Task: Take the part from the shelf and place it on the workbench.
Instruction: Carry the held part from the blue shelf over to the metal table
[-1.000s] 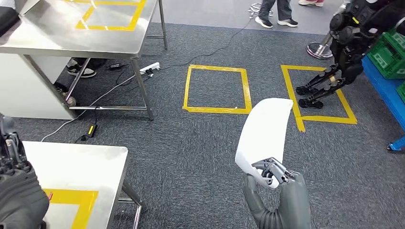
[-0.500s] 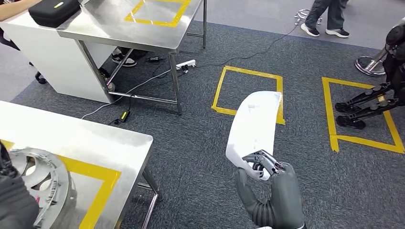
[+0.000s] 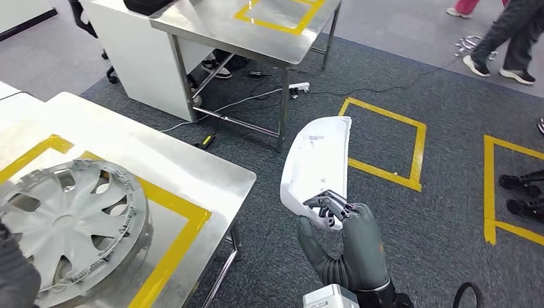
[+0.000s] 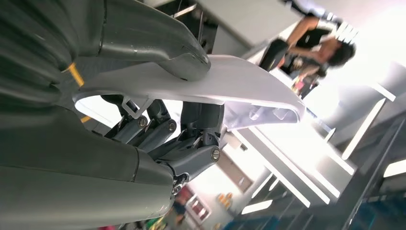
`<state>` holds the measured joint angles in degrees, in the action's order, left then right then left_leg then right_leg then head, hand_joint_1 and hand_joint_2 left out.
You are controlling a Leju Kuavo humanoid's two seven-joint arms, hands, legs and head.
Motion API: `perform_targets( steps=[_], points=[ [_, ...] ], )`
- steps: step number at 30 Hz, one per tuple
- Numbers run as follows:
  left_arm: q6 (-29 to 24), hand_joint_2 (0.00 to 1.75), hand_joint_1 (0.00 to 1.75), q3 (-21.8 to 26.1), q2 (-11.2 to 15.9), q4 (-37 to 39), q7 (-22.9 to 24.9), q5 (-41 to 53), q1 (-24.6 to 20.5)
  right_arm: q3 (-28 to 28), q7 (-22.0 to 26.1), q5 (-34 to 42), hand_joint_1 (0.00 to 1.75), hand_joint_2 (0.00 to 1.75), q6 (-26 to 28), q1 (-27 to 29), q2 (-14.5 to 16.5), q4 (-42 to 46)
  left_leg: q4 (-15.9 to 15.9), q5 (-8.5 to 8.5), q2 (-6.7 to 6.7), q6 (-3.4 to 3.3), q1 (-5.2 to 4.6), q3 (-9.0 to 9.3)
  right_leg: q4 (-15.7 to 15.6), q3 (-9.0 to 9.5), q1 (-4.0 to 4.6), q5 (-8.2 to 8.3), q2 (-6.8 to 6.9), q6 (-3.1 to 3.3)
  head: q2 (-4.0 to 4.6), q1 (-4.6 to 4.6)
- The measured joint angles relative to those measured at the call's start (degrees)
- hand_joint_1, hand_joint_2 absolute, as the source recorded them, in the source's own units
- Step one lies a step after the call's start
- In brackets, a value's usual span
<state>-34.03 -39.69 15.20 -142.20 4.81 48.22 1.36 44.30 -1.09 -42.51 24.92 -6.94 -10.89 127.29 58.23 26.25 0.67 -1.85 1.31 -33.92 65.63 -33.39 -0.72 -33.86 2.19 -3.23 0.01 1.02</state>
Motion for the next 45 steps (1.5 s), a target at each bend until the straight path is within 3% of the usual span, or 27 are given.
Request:
perform_targets(
  steps=[2,3,5,7,9,11,13,15,16,18,19,21,23,24,26,27,29,31,33,34,36,37,39,40,42,43,45],
  points=[
    [0.46,0.0,0.0,0.09,0.44,0.0,1.14,-1.03,-0.5,0.45,0.0,0.14,1.75,1.75,-0.22,-0.15,0.06,-0.5,0.03,-0.2,1.78,-0.29,-0.32,-0.26,6.67,-3.26,0.04,-2.14,-1.26,0.26,0.01,0.59],
    [0.73,0.0,0.0,0.23,0.67,0.0,1.62,-1.62,-0.78,0.68,0.0,0.23,1.75,1.75,-0.31,-0.3,0.09,-0.78,0.06,-0.26,2.71,-0.37,-0.49,-0.33,7.66,-3.99,0.12,-1.69,-1.47,0.58,0.01,0.77],
    [1.19,0.0,0.0,0.68,1.1,0.0,2.31,-2.69,-1.3,1.02,0.0,0.4,1.75,1.75,-0.45,-0.78,0.22,-1.27,0.11,-0.39,4.51,-0.41,-0.71,-0.36,3.56,-2.82,0.52,2.0,-2.37,1.6,0.01,0.96],
    [1.45,0.0,0.0,1.11,1.38,0.0,2.64,-3.36,-1.66,1.22,0.0,0.48,1.75,1.75,-0.62,-1.34,0.38,-1.53,0.1,-0.62,5.95,-0.22,-0.57,-0.5,-3.72,-0.07,0.91,5.54,-5.34,2.86,0.01,0.89],
    [1.74,0.0,0.0,1.57,1.63,-0.01,2.85,-3.71,-2.16,1.51,0.0,0.48,1.75,1.75,-0.87,-1.91,0.55,-1.79,0.03,-1.06,7.29,0.39,-0.05,-1.04,-7.41,1.66,1.29,6.4,-7.26,3.82,0.01,0.97],
    [2.14,0.0,0.0,2.08,1.87,-0.05,3.13,-3.88,-2.54,1.92,0.0,0.53,1.75,1.75,-1.2,-2.52,0.8,-2.11,-0.3,-1.61,8.59,1.24,0.22,-1.53,-8.56,2.34,1.44,6.72,-6.19,4.28,-0.01,1.38],
    [2.68,0.0,0.0,2.6,2.17,-0.1,3.57,-4.05,-2.92,2.36,0.02,0.67,1.75,1.75,-1.57,-3.24,1.32,-2.56,0.56,-0.98,6.68,1.66,-0.19,-2.5,-10.28,3.02,1.12,7.59,-4.5,4.26,0.0,1.19],
    [3.29,0.0,0.0,3.13,2.53,-0.11,4.06,-4.44,-3.72,2.92,0.09,0.87,1.75,1.75,-2.01,-3.96,1.99,-3.18,5.87,2.01,2.41,1.93,-0.43,-5.26,-11.33,3.4,0.97,8.14,-2.67,4.18,0.01,0.32],
    [3.62,0.0,0.0,3.37,2.65,-0.1,4.26,-4.71,-4.06,3.25,0.14,0.97,1.75,1.75,-2.24,-4.25,2.27,-3.58,9.53,3.69,1.05,2.2,-0.32,-6.93,-11.37,3.35,1.0,8.17,-1.8,4.23,0.0,-0.09],
    [4.11,0.0,0.0,3.81,2.83,-0.09,4.51,-5.16,-4.3,3.98,0.21,1.17,1.75,1.75,-2.7,-4.83,2.81,-4.57,13.82,4.83,-0.11,2.88,0.07,-8.78,-11.17,3.12,0.92,8.08,0.05,4.09,0.0,-0.53],
    [4.27,0.0,0.0,4.01,2.91,-0.09,4.55,-5.36,-4.4,4.37,0.24,1.23,1.75,1.75,-2.87,-5.17,3.11,-5.08,13.06,4.03,-0.46,3.23,0.28,-8.2,-10.97,2.99,0.81,7.97,0.92,3.91,0.01,-0.71],
    [4.42,0.0,0.0,4.29,3.02,-0.08,4.49,-5.58,-4.76,5.12,0.27,1.29,1.75,1.75,-3.18,-5.9,3.73,-5.89,6.19,1.34,-2.17,3.89,0.62,-4.1,-10.04,2.68,0.46,7.52,2.53,3.17,0.01,-1.06],
    [4.51,0.0,0.0,4.49,3.04,-0.07,4.37,-5.67,-5.21,5.63,0.27,1.37,1.75,1.75,-3.44,-6.62,4.27,-6.34,0.83,0.16,-4.0,3.68,0.61,-0.59,-8.8,1.98,0.44,6.69,3.69,2.16,0.01,-1.43],
    [4.53,0.0,0.0,4.58,3.04,-0.05,4.32,-5.7,-5.4,5.83,0.26,1.41,1.75,1.75,-3.54,-6.99,4.5,-6.49,0.12,0.32,-4.27,3.21,0.49,-0.09,-8.35,1.77,0.51,6.3,4.17,1.73,0.01,-1.42],
    [4.61,0.0,0.0,4.73,3.05,-0.04,4.28,-5.72,-5.64,6.22,0.24,1.51,1.75,1.75,-3.72,-7.61,4.91,-6.8,0.49,0.19,-2.98,2.05,0.33,-0.32,-8.05,2.08,0.5,5.94,5.18,1.18,0.01,-1.15],
    [4.66,0.0,0.0,4.76,3.05,-0.04,4.28,-5.73,-5.72,6.4,0.19,1.57,1.75,1.75,-3.87,-7.91,5.09,-6.99,0.51,0.05,-2.31,1.64,0.37,-0.48,-7.76,2.19,0.36,5.64,4.9,0.85,0.01,-0.9],
    [4.86,0.0,0.0,4.76,3.04,-0.03,4.29,-5.76,-6.11,6.68,0.09,1.72,1.75,1.75,-4.22,-8.44,5.4,-7.35,0.47,-0.37,-0.98,0.93,0.52,-0.73,-4.65,0.96,0.07,3.45,2.16,0.3,0.01,-0.44],
    [5.02,0.0,0.0,4.76,3.03,-0.01,4.31,-5.86,-6.49,7.03,0.02,1.84,1.75,1.75,-4.45,-8.72,5.6,-7.8,0.48,-0.66,0.45,0.5,0.44,-1.08,2.63,-2.25,-0.02,-0.35,-0.86,0.14,0.01,0.23],
    [5.06,0.0,0.0,4.74,3.0,0.0,4.31,-5.97,-6.63,7.48,-0.04,2.03,1.75,1.75,-4.55,-8.8,5.75,-8.38,0.5,-0.87,2.08,0.28,0.16,-1.4,8.59,-5.02,0.07,-2.15,-1.5,0.46,0.0,0.72],
    [5.07,0.0,0.0,4.73,2.98,0.0,4.3,-6.01,-6.72,7.69,-0.09,2.16,1.75,1.75,-4.58,-8.88,5.86,-8.69,0.5,-0.97,2.95,0.23,-0.01,-1.48,8.71,-5.18,0.16,-1.45,-1.64,0.83,0.0,0.89],
    [5.1,0.0,0.0,4.72,2.95,0.0,4.28,-6.04,-7.06,7.99,-0.16,2.44,1.75,1.75,-4.73,-9.26,6.13,-9.21,0.48,-1.22,4.67,0.25,-0.29,-1.52,2.72,-2.65,0.53,2.46,-2.76,2.07,0.0,1.18],
    [5.14,0.0,0.0,4.72,2.91,0.01,4.26,-6.05,-7.24,8.13,-0.18,2.54,1.75,1.75,-4.83,-9.54,6.28,-9.45,0.45,-1.39,5.41,0.35,-0.36,-1.58,-1.37,-0.89,0.68,4.13,-4.25,2.94,0.0,1.14],
    [5.26,0.0,0.0,4.68,2.81,0.02,4.24,-6.03,-7.55,8.4,-0.2,2.67,1.75,1.75,-5.06,-10.02,6.59,-9.85,0.34,-1.79,6.73,0.85,0.02,-1.93,-6.65,1.48,1.12,5.71,-6.6,4.29,0.01,0.95],
    [5.3,0.0,0.0,4.66,2.74,0.03,4.23,-6.02,-7.68,8.56,-0.22,2.69,1.75,1.75,-5.22,-10.21,6.73,-10.05,0.21,-2.05,7.38,1.27,0.33,-2.19,-7.35,1.91,1.3,5.67,-6.94,4.7,0.0,0.99],
    [5.34,0.0,0.0,4.62,2.63,0.03,4.22,-5.99,-7.99,8.91,-0.29,2.78,1.75,1.75,-5.59,-10.65,7.22,-10.56,-0.17,-2.59,8.18,2.09,0.63,-2.67,-8.58,2.58,1.44,6.5,-5.57,4.9,-0.01,1.52],
    [5.36,0.0,0.0,4.6,2.57,0.04,4.2,-5.98,-8.19,9.14,-0.33,2.81,1.75,1.75,-5.79,-10.93,7.55,-10.87,0.14,-2.36,7.2,2.34,0.43,-3.11,-9.59,2.97,1.27,7.06,-4.76,4.9,-0.01,1.51],
    [5.46,0.0,0.0,4.51,2.51,0.08,4.18,-6.01,-8.8,9.63,-0.36,2.84,1.75,1.75,-6.14,-11.44,8.2,-11.52,4.01,0.14,3.31,2.59,0.05,-5.29,-11.28,3.53,0.9,7.98,-2.91,4.68,0.0,0.73]
  ],
)
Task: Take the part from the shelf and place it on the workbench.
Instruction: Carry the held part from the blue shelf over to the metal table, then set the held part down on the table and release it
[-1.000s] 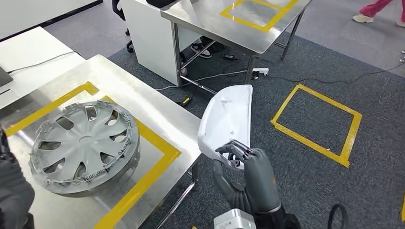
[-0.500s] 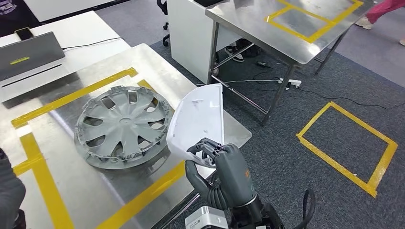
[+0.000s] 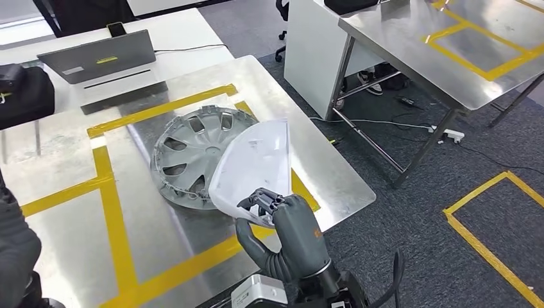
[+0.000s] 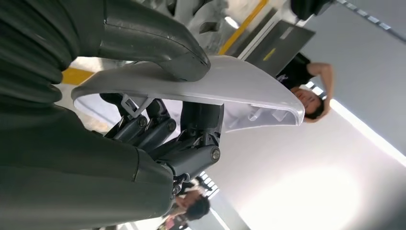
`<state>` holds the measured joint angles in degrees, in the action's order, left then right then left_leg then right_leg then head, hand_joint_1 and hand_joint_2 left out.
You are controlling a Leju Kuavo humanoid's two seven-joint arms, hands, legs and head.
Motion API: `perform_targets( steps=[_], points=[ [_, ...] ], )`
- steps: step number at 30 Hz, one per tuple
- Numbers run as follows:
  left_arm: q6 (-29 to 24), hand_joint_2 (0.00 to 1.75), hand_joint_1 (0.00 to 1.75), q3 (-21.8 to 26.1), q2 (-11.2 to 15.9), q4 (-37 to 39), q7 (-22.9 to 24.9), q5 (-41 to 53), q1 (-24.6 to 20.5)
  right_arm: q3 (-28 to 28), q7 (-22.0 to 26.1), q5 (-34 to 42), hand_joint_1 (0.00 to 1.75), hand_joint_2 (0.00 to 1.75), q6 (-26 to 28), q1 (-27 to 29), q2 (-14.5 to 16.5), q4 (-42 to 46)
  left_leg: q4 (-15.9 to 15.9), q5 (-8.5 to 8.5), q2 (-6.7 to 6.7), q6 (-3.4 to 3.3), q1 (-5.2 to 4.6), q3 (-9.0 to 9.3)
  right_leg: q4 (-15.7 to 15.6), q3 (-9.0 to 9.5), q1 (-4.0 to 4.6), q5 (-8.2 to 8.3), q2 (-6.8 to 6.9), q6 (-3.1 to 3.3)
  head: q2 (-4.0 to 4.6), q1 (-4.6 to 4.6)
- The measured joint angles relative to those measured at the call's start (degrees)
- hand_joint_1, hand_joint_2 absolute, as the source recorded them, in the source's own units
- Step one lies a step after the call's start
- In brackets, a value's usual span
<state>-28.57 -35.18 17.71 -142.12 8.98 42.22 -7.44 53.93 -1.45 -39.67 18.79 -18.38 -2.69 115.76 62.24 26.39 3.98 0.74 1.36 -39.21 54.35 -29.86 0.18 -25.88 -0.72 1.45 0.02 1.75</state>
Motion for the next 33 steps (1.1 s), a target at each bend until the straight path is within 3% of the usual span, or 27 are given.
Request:
perform_targets(
  steps=[1,2,4,5,7,8,10,12,14,16,17,18,19,20,21,23,25,27,28,30,31,33],
  points=[
    [0.07,0.0,0.0,-0.07,-0.04,0.03,0.01,-0.05,-0.28,0.27,-0.04,0.01,1.75,1.75,-0.14,-0.15,0.19,-0.36,3.4,1.85,-1.85,0.24,-0.05,-1.59,-0.19,-0.01,0.03,0.09,0.78,0.01,0.01,-0.53],
    [0.19,0.0,0.0,-0.13,-0.07,0.05,0.02,-0.13,-0.46,0.52,-0.07,0.02,1.75,1.75,-0.26,-0.25,0.33,-0.7,6.95,3.42,-2.82,0.52,0.07,-3.16,-0.13,-0.15,0.05,0.1,1.7,-0.05,0.0,-0.95],
    [0.45,0.0,0.0,-0.23,-0.13,0.09,0.05,-0.38,-0.59,1.07,-0.15,0.13,1.75,1.75,-0.45,-0.43,0.62,-1.54,9.96,3.94,-3.67,1.15,0.4,-4.13,0.14,-0.45,0.0,-0.03,3.46,-0.3,0.0,-1.41],
    [0.62,0.0,0.0,-0.28,-0.15,0.11,0.06,-0.49,-0.72,1.35,-0.15,0.2,1.75,1.75,-0.52,-0.63,0.86,-2.03,8.26,2.84,-4.05,1.47,0.59,-2.92,0.4,-0.57,-0.11,-0.17,4.32,-0.53,-0.01,-1.59],
    [0.89,0.0,0.0,-0.42,-0.23,0.16,0.07,-0.63,-1.2,1.95,-0.15,0.34,1.75,1.75,-0.61,-1.27,1.45,-3.06,1.14,0.32,-6.11,1.98,0.75,1.63,1.41,-0.91,-0.26,-0.75,5.75,-1.38,-0.01,-1.94],
    [1.02,0.0,0.0,-0.49,-0.29,0.19,0.07,-0.68,-1.46,2.21,-0.14,0.38,1.75,1.75,-0.63,-1.64,1.77,-3.55,-1.72,-0.32,-7.01,1.79,0.75,3.51,2.13,-1.31,-0.23,-1.2,6.28,-1.89,-0.01,-2.16],
    [1.37,0.0,0.0,-0.6,-0.45,0.27,0.08,-0.78,-1.96,2.77,-0.08,0.46,1.75,1.75,-0.67,-2.31,2.46,-4.58,-3.42,-0.11,-7.47,0.63,0.55,4.67,3.05,-1.7,0.01,-1.85,7.19,-2.65,-0.01,-2.05],
    [1.69,0.0,0.0,-0.68,-0.55,0.31,0.09,-0.87,-2.25,3.25,-0.02,0.54,1.75,1.75,-0.74,-2.8,3.02,-5.63,-3.23,-0.36,-6.02,-0.57,0.53,4.4,3.41,-1.48,-0.12,-2.07,7.91,-3.13,0.01,-1.57],
    [1.93,0.0,0.0,-0.72,-0.62,0.33,0.1,-1.04,-2.48,3.66,0.0,0.57,1.75,1.75,-0.78,-3.18,3.41,-6.44,-3.25,-0.73,-4.7,-1.28,0.6,4.09,5.44,-2.26,-0.53,-3.63,5.86,-3.73,0.01,-1.21],
    [2.54,0.0,0.0,-0.75,-0.75,0.43,0.18,-1.71,-2.98,4.09,0.01,0.57,1.75,1.75,-0.78,-3.58,3.75,-7.28,-3.29,-1.05,-3.31,-1.79,0.6,3.74,11.8,-5.12,-0.79,-7.18,2.66,-4.09,0.0,-0.67],
    [2.98,0.0,0.0,-0.78,-0.81,0.53,0.26,-2.36,-3.24,4.33,-0.01,0.57,1.75,1.75,-0.78,-3.81,3.91,-7.88,-3.29,-1.18,-2.5,-1.97,0.5,3.54,15.8,-6.9,-0.8,-8.81,1.93,-4.08,0.0,-0.39],
    [3.45,0.0,0.0,-0.81,-0.86,0.64,0.33,-3.19,-3.47,4.62,-0.04,0.57,1.75,1.75,-0.77,-4.06,4.12,-8.65,-3.28,-1.3,-1.66,-2.1,0.38,3.37,18.91,-8.38,-0.78,-9.66,1.62,-3.96,0.0,-0.17],
    [3.89,0.0,0.0,-0.85,-0.9,0.78,0.37,-4.15,-3.71,4.96,-0.06,0.57,1.75,1.75,-0.75,-4.32,4.41,-9.54,-3.27,-1.41,-0.8,-2.18,0.22,3.25,20.23,-9.11,-0.7,-9.48,1.44,-3.68,-0.01,0.02],
    [4.28,0.0,0.0,-0.88,-0.94,0.93,0.36,-5.12,-4.01,5.32,-0.08,0.57,1.75,1.75,-0.72,-4.62,4.78,-10.51,-3.27,-1.53,0.07,-2.2,0.05,3.18,19.27,-8.82,-0.57,-8.24,1.23,-3.23,0.0,0.18],
    [4.66,0.0,0.0,-0.91,-0.99,1.08,0.26,-6.04,-4.42,5.71,-0.08,0.58,1.75,1.75,-0.67,-5.0,5.27,-11.54,-3.3,-1.67,0.97,-2.2,-0.12,3.15,16.2,-7.57,-0.38,-6.17,0.59,-2.54,0.0,0.35],
    [5.38,0.0,0.0,-0.93,-1.1,1.36,0.04,-7.53,-5.35,6.5,0.0,0.64,1.75,1.75,-0.56,-5.95,6.36,-13.68,-3.52,-2.11,2.57,-1.96,-0.21,3.06,8.49,-4.18,-0.1,-2.8,-2.44,-0.69,0.0,0.29],
    [6.05,0.0,0.0,-0.9,-1.21,1.68,-0.01,-8.69,-6.12,7.29,0.15,0.67,1.75,1.75,-0.43,-6.94,7.39,-15.89,-3.84,-2.75,3.9,-1.25,0.41,2.63,4.47,-2.24,0.22,-1.75,-4.73,0.59,0.01,0.08],
    [6.5,0.0,0.0,-0.86,-1.31,1.97,0.04,-9.45,-6.54,8.01,0.28,0.66,1.75,1.75,-0.3,-7.53,8.4,-18.07,-4.38,-3.49,5.11,-0.34,0.97,2.14,3.22,-1.68,0.49,-1.21,-3.96,1.04,0.0,0.47],
    [6.61,0.0,0.0,-0.83,-1.36,2.07,0.05,-9.64,-6.62,8.3,0.34,0.66,1.75,1.75,-0.26,-7.69,8.91,-19.02,-4.49,-3.66,4.34,-0.1,0.85,1.79,2.19,-1.28,0.44,-0.69,-3.07,1.02,0.0,0.72],
    [6.75,0.0,0.0,-0.79,-1.39,2.27,0.04,-9.81,-7.13,8.87,0.44,0.63,1.75,1.75,-0.23,-8.07,9.82,-20.76,-2.33,-2.17,0.5,0.2,0.44,0.25,0.11,-0.52,0.14,0.36,-1.16,0.87,-0.01,0.18],
    [6.85,0.0,0.0,-0.78,-1.4,2.41,0.04,-9.83,-7.39,9.2,0.45,0.55,1.75,1.75,-0.28,-8.28,10.16,-21.72,0.46,-0.59,-1.76,0.36,0.39,-1.21,-0.32,-0.41,0.12,0.59,-0.25,0.66,-0.01,-0.3],
    [7.31,0.0,0.0,-0.8,-1.42,2.73,0.1,-9.86,-7.74,9.78,0.43,0.22,1.75,1.75,-0.4,-8.47,10.58,-23.77,7.16,2.38,-3.42,1.0,0.65,-4.21,-0.21,-0.68,0.1,0.55,1.64,0.5,-0.01,-1.08]
  ],
)
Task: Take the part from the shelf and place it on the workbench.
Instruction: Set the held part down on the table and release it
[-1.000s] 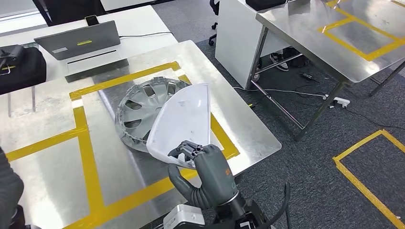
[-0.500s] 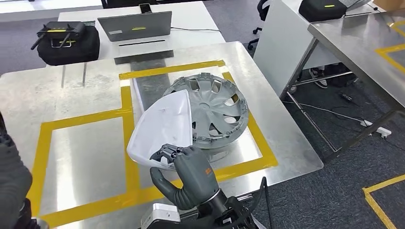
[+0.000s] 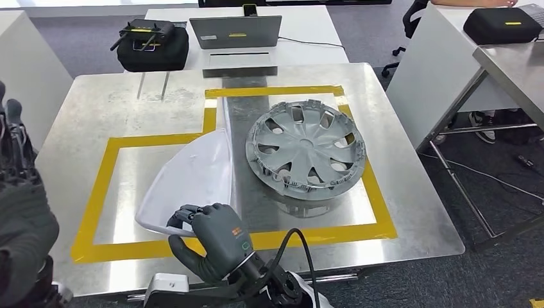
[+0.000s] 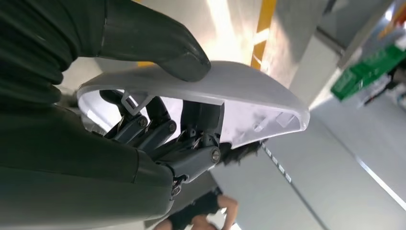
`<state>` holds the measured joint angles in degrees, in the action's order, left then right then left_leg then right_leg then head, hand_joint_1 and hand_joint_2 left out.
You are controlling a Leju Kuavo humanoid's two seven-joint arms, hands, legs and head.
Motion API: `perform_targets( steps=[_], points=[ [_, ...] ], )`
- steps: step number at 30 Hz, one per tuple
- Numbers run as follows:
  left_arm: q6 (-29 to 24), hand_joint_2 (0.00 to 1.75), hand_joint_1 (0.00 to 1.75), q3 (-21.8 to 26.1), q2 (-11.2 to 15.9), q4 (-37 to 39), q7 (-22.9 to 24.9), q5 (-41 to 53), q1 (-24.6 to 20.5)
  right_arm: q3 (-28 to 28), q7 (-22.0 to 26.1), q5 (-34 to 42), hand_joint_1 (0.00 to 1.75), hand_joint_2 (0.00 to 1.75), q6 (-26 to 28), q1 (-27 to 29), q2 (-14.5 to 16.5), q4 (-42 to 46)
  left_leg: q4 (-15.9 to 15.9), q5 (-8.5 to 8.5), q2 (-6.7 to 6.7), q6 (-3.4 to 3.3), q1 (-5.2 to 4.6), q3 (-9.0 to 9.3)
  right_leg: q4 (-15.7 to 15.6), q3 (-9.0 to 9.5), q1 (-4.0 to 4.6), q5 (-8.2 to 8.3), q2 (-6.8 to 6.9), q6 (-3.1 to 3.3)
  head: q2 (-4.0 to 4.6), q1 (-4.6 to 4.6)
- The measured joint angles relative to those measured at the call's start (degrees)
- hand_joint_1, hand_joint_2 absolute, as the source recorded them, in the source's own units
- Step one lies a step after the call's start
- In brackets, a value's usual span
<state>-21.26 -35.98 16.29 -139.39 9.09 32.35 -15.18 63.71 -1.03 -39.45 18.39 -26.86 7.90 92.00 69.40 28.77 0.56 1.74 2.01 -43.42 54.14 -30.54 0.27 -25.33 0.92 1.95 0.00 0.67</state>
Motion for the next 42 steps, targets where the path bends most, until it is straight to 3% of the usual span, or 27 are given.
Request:
perform_targets(
  steps=[1,2,4,5,7,9,10,12,14,16,17,19,21,23,25,27,29,31,32,33,35,37,40,42],
  points=[
    [0.36,0.0,0.0,-0.02,-0.01,0.16,0.09,0.01,-0.09,0.28,-0.01,-0.23,1.75,1.75,-0.01,0.0,0.2,-1.13,1.78,0.4,-0.26,0.39,0.18,-0.66,0.23,-0.18,-0.04,-0.11,0.98,-0.17,0.01,-0.27],
    [0.71,0.0,0.0,-0.03,-0.01,0.33,0.21,0.03,-0.27,0.56,0.01,-0.42,1.75,1.75,0.04,-0.01,0.47,-2.29,1.59,-0.09,-0.52,0.77,0.38,-0.26,0.56,-0.38,-0.13,-0.28,1.94,-0.42,0.01,-0.47],
    [1.36,0.0,0.0,-0.05,-0.01,0.6,0.46,0.11,-0.76,1.19,0.14,-0.69,1.75,1.75,0.21,-0.12,1.15,-4.51,-4.36,-2.38,-1.97,1.56,0.71,3.56,1.8,-0.87,-0.46,-0.89,3.62,-1.31,0.02,-0.77],
    [1.64,0.0,0.0,-0.07,-0.02,0.7,0.56,0.14,-1.04,1.43,0.2,-0.79,1.75,1.75,0.32,-0.3,1.51,-5.53,-7.3,-3.12,-3.03,1.65,0.73,5.55,2.61,-1.31,-0.43,-1.36,4.25,-1.9,0.02,-1.02],
    [2.26,0.0,0.0,-0.07,-0.1,0.88,0.75,0.02,-1.7,1.74,0.25,-1.1,1.75,1.75,0.69,-0.88,2.2,-7.49,-9.84,-3.15,-4.04,0.66,0.6,7.33,4.02,-2.06,-0.23,-2.33,5.25,-2.85,0.01,-1.19],
    [2.84,0.0,0.0,-0.08,-0.21,1.08,0.84,-0.57,-2.34,2.1,0.27,-1.36,1.75,1.75,1.27,-1.72,2.97,-9.8,-9.33,-3.14,-2.91,-0.89,0.48,7.04,4.47,-1.9,-0.13,-2.72,6.18,-3.3,0.02,-0.78],
    [3.05,0.0,0.0,-0.1,-0.3,1.18,0.77,-0.95,-2.53,2.35,0.31,-1.42,1.75,1.75,1.57,-2.18,3.37,-11.05,-9.32,-3.27,-2.29,-1.32,0.47,6.88,4.71,-1.81,-0.27,-2.97,6.04,-3.61,0.02,-0.42],
    [3.28,0.0,0.0,-0.14,-0.55,1.43,0.34,-1.85,-2.96,2.75,0.39,-1.44,1.75,1.75,2.14,-2.93,4.07,-13.44,-9.36,-3.65,-0.99,-2.0,0.55,6.61,7.54,-3.03,-0.66,-5.01,3.58,-4.11,0.01,-0.01],
    [3.31,0.0,0.0,-0.16,-0.86,1.84,-0.5,-2.93,-3.41,2.97,0.43,-1.4,1.75,1.75,2.77,-3.48,4.66,-16.11,-9.4,-3.96,0.46,-2.47,0.45,6.27,14.43,-5.99,-0.82,-8.74,0.6,-4.28,0.0,0.57],
    [3.21,0.0,0.0,-0.21,-1.16,2.37,-1.53,-4.22,-3.6,3.16,0.66,-1.3,1.75,1.75,3.32,-3.91,5.21,-19.22,-9.41,-4.2,2.11,-2.75,0.16,5.94,20.53,-8.79,-0.73,-10.68,-0.16,-3.92,0.01,0.93],
    [3.12,0.0,0.0,-0.22,-1.29,2.63,-2.0,-4.92,-3.64,3.25,1.04,-1.24,1.75,1.75,3.62,-4.1,5.49,-20.79,-9.41,-4.31,2.97,-2.83,-0.01,5.85,20.96,-9.09,-0.62,-10.14,-0.31,-3.53,0.01,1.05],
    [2.96,0.0,0.0,-0.25,-1.59,3.11,-2.59,-6.48,-4.08,3.35,2.36,-1.16,1.75,1.75,4.45,-4.6,6.18,-23.93,-9.47,-4.59,4.72,-2.85,-0.34,5.78,15.42,-6.81,-0.19,-6.34,-1.47,-2.17,0.02,1.23],
    [2.89,0.0,0.0,-0.26,-1.97,3.62,-2.75,-7.89,-4.88,3.4,3.68,-1.11,1.75,1.75,5.28,-5.26,7.05,-27.17,-9.77,-5.07,6.21,-2.54,-0.12,5.66,8.07,-3.6,0.13,-3.23,-5.0,-0.27,0.01,0.76],
    [2.82,0.0,0.0,-0.25,-2.3,4.11,-2.76,-8.57,-5.42,3.43,4.28,-1.09,1.75,1.75,5.7,-5.71,7.72,-29.74,-10.28,-5.75,7.49,-1.71,0.7,5.31,5.06,-2.13,0.56,-2.42,-7.15,0.89,0.0,0.74],
    [2.76,0.0,0.0,-0.2,-2.49,4.46,-2.75,-8.72,-5.6,3.43,4.4,-1.07,1.75,1.75,5.82,-5.97,8.32,-31.64,-11.08,-6.57,8.45,-0.87,1.08,5.05,3.46,-1.4,0.78,-1.43,-5.9,1.24,0.0,1.61],
    [2.73,0.0,0.0,-0.15,-2.54,4.75,-2.87,-8.99,-5.91,3.46,4.38,-1.02,1.75,1.75,5.8,-6.37,8.96,-33.38,-10.34,-5.91,5.8,-0.56,0.6,4.11,1.17,-0.47,0.4,-0.23,-4.01,1.17,0.0,1.47],
    [2.72,0.0,0.0,-0.16,-2.63,5.2,-3.24,-9.9,-6.36,3.51,3.76,-0.68,1.75,1.75,5.28,-6.7,9.36,-35.19,-5.18,-2.88,1.61,-0.26,0.28,1.49,0.09,-0.1,0.2,0.32,-2.01,0.72,0.01,0.47],
    [2.73,0.0,0.0,-0.17,-2.78,5.85,-3.85,-11.15,-6.53,3.67,1.82,0.44,1.75,1.75,4.19,-6.82,9.46,-36.99,1.06,-0.36,0.01,0.39,0.47,-1.12,0.29,-0.41,0.18,0.25,0.06,0.38,0.02,-0.31],
    [2.76,0.0,0.0,-0.17,-2.85,6.2,-4.25,-11.76,-6.53,3.79,0.63,1.34,1.75,1.75,3.68,-6.94,9.48,-37.84,2.06,-0.33,-0.35,0.73,0.61,-1.3,0.55,-0.61,0.12,0.13,0.99,0.17,0.01,-0.55],
    [2.82,0.0,0.0,-0.19,-2.95,6.55,-4.65,-12.28,-6.56,3.91,-0.38,2.41,1.75,1.75,3.39,-7.2,9.51,-38.62,0.93,-1.15,-0.6,1.05,0.76,-0.34,0.92,-0.83,0.01,-0.03,1.69,-0.17,0.02,-0.74],
    [3.0,0.0,0.0,-0.27,-3.27,7.18,-5.53,-13.28,-6.59,4.04,-1.31,5.23,1.75,1.75,3.32,-8.07,9.8,-40.43,-5.35,-3.18,-1.22,1.54,1.01,3.85,2.18,-1.43,-0.28,-0.55,2.62,-1.13,0.01,-1.03],
    [3.23,0.0,0.0,-0.43,-3.74,7.73,-6.23,-14.29,-6.57,3.94,-1.28,9.19,1.75,1.75,2.9,-9.1,10.34,-42.45,-9.5,-3.58,-1.42,0.84,0.97,6.91,3.73,-2.69,-0.22,-1.3,3.11,-2.19,0.02,-1.26],
    [3.32,0.0,0.0,-0.63,-4.36,8.53,-7.15,-15.41,-6.49,3.39,-1.1,16.14,1.75,1.75,0.3,-10.41,10.87,-45.18,-9.46,-3.42,-1.19,-1.06,0.63,7.21,4.53,-3.2,-0.2,-1.45,3.22,-3.09,0.01,-0.74],
    [3.27,0.0,0.0,-0.72,-4.67,8.98,-7.76,-15.7,-6.44,2.87,-1.19,19.31,1.75,1.75,-1.13,-11.44,11.13,-46.82,-9.52,-3.76,-1.09,-1.76,0.62,7.06,6.34,-3.82,-0.52,-2.65,2.14,-3.65,0.01,-0.32]
  ],
)
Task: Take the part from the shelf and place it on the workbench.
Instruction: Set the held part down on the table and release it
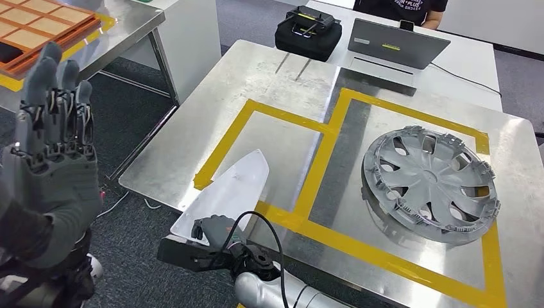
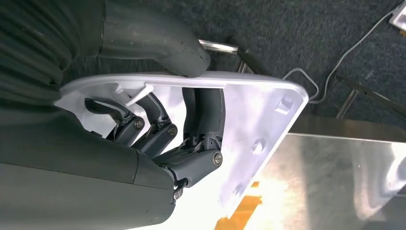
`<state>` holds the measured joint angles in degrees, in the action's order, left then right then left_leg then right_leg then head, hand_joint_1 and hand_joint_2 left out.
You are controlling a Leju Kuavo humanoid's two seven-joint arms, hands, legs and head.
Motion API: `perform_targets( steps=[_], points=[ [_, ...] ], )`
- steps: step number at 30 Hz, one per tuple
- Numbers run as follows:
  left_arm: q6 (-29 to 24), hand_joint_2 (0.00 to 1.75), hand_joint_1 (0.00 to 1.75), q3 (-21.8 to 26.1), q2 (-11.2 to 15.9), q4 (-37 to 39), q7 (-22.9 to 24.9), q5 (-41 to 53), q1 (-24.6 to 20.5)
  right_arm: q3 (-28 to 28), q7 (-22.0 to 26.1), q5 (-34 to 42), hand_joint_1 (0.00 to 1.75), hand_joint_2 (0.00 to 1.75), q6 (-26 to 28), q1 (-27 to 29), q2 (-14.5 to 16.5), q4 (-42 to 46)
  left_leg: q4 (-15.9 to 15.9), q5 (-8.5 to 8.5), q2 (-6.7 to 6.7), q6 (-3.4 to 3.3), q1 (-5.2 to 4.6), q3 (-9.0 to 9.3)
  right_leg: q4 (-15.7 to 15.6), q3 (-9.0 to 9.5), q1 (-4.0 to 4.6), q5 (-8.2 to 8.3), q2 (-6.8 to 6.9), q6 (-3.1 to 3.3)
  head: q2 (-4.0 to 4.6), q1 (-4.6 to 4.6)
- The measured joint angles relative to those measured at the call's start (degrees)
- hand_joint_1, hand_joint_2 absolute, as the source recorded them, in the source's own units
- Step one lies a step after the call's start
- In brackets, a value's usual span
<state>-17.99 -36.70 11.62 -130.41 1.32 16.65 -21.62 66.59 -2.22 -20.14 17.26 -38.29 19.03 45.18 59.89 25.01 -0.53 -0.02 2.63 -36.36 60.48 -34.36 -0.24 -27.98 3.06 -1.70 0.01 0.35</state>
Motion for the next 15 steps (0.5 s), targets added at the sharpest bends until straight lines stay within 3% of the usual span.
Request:
perform_targets(
  steps=[3,5,6,7,8,10,13,15],
  points=[
    [-0.04,0.0,0.0,-0.05,-0.51,0.64,-0.64,-0.49,0.01,-0.64,-0.04,2.77,1.75,1.75,-1.02,-1.16,0.16,-2.46,-0.18,-0.48,0.19,-0.72,-0.09,-0.32,9.85,-4.27,-0.16,-5.26,-2.15,-0.43,-0.01,0.64],
    [-0.04,0.0,0.0,-0.07,-0.73,1.09,-0.95,-0.85,0.12,-1.35,0.27,5.31,1.75,1.75,-1.72,-1.6,0.17,-3.87,-0.2,-0.79,0.45,-0.95,-0.27,-0.7,14.74,-6.21,-0.13,-6.81,-2.45,-0.22,-0.01,0.9],
    [-0.03,0.0,0.0,-0.09,-0.82,1.28,-1.07,-0.99,0.18,-1.8,0.52,6.57,1.75,1.75,-2.12,-1.89,0.19,-4.49,-0.2,-0.99,0.6,-0.98,-0.35,-0.86,14.08,-5.66,-0.07,-6.14,-2.5,0.06,-0.01,0.97],
    [-0.03,0.0,0.0,-0.11,-0.93,1.44,-1.16,-1.08,0.22,-2.25,0.78,7.52,1.75,1.75,-2.49,-2.2,0.25,-5.07,-0.21,-1.21,0.78,-0.94,-0.42,-0.98,11.23,-3.97,0.05,-4.7,-2.57,0.47,-0.01,1.02],
    [-0.02,0.0,0.0,-0.14,-1.05,1.57,-1.25,-1.15,0.24,-2.64,0.96,8.14,1.75,1.75,-2.78,-2.49,0.35,-5.62,-0.22,-1.45,0.96,-0.84,-0.43,-1.06,7.06,-1.51,0.24,-3.08,-2.74,1.0,-0.01,1.09],
    [-0.02,0.0,0.0,-0.19,-1.29,1.78,-1.37,-1.25,0.23,-3.33,1.09,8.9,1.75,1.75,-3.14,-2.91,0.62,-6.56,-0.35,-1.91,1.28,-0.33,-0.5,-1.18,0.13,2.14,0.66,-1.42,-2.97,1.73,0.0,1.17],
    [-0.03,0.0,0.0,-0.26,-1.58,2.06,-1.68,-1.6,0.34,-4.53,1.01,11.32,1.75,1.75,-3.57,-2.95,0.85,-8.06,-1.34,-2.9,1.49,0.98,-0.34,-1.24,-2.31,2.57,1.08,-1.05,-2.84,2.14,0.0,1.39],
    [-0.14,0.0,0.0,-0.28,-1.63,2.2,-2.6,-1.76,1.01,-5.5,0.96,13.24,1.75,1.75,-3.87,-2.69,0.84,-9.04,-1.01,-2.6,1.32,1.44,-0.37,-2.0,-3.4,2.99,0.83,0.56,-2.65,2.54,0.01,1.32]
  ],
)
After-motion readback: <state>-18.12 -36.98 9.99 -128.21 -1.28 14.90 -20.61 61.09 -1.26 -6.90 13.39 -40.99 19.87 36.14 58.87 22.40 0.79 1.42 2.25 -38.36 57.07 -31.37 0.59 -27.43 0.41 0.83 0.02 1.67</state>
